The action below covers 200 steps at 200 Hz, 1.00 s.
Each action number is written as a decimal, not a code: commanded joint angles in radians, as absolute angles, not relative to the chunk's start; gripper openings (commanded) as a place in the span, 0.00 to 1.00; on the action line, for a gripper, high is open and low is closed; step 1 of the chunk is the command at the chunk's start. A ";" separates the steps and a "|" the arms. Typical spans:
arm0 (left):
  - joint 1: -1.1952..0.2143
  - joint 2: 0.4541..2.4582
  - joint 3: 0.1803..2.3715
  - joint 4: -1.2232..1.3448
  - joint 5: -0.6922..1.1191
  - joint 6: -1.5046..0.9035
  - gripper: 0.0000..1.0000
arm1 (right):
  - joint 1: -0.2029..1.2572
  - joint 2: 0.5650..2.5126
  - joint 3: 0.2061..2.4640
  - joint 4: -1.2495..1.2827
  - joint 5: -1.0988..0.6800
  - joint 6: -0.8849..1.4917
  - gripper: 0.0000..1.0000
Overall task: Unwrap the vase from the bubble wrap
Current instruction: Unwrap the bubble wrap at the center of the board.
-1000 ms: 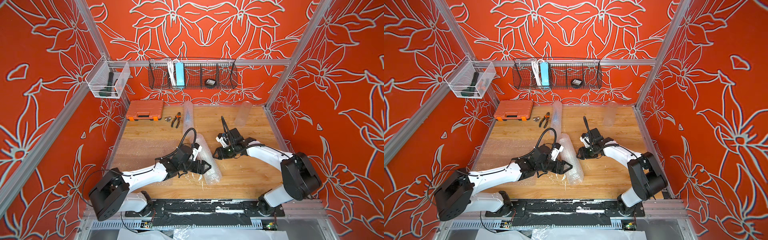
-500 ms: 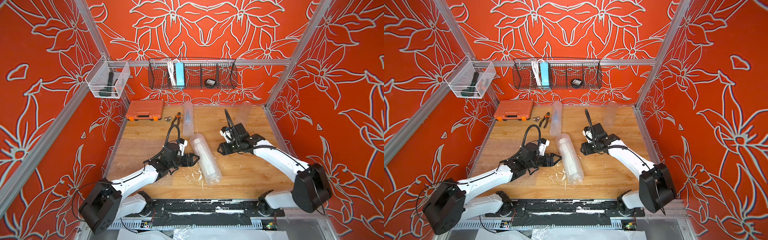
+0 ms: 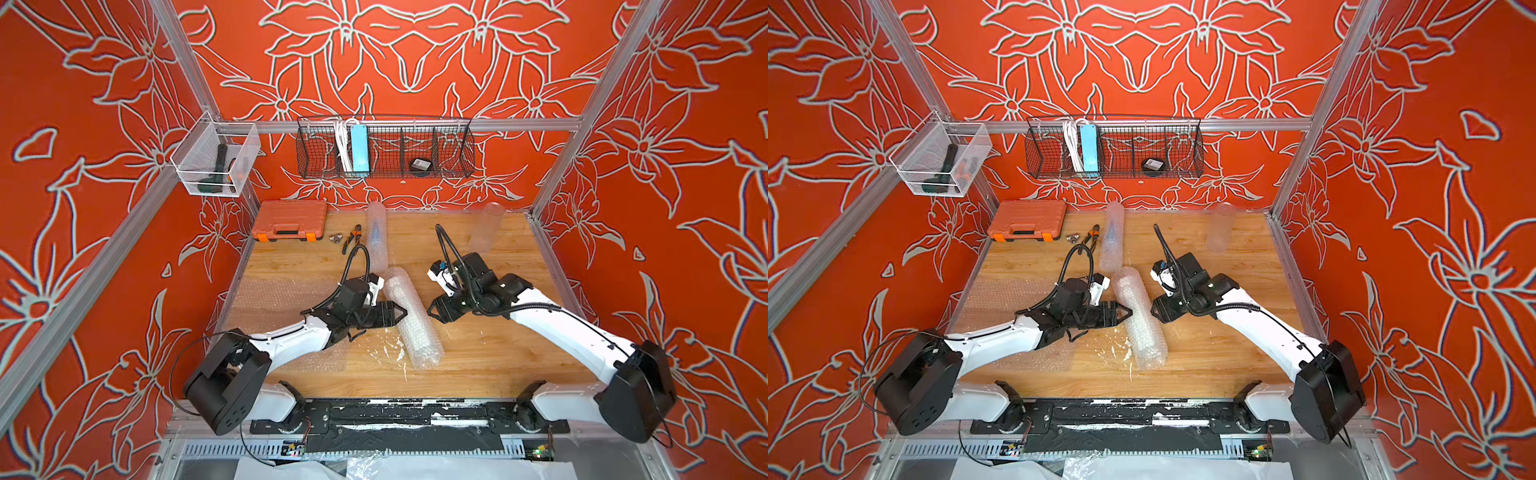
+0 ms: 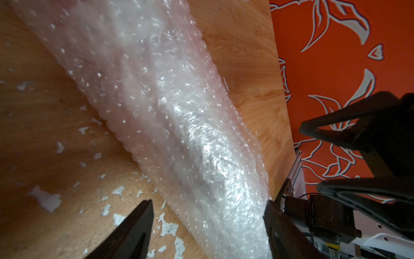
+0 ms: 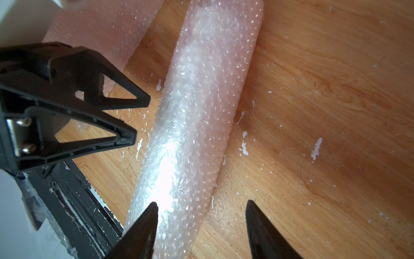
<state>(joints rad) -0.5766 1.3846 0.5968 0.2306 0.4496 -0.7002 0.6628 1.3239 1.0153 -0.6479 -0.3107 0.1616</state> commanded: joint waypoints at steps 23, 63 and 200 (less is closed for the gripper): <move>-0.574 1.448 0.638 0.243 0.481 -0.707 0.73 | 0.741 1.366 1.069 -0.675 -0.208 0.145 0.63; -0.574 1.471 0.651 0.239 0.480 -0.706 0.73 | 0.792 1.423 1.096 -0.676 -0.139 0.159 0.64; -0.574 1.521 0.677 0.220 0.488 -0.703 0.72 | 0.848 1.512 1.132 -0.687 0.100 0.220 0.57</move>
<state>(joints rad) -0.5766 1.5078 0.6601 0.2245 0.4744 -0.7006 0.8394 1.5047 1.1023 -0.6559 0.0055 0.2016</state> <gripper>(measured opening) 0.725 0.581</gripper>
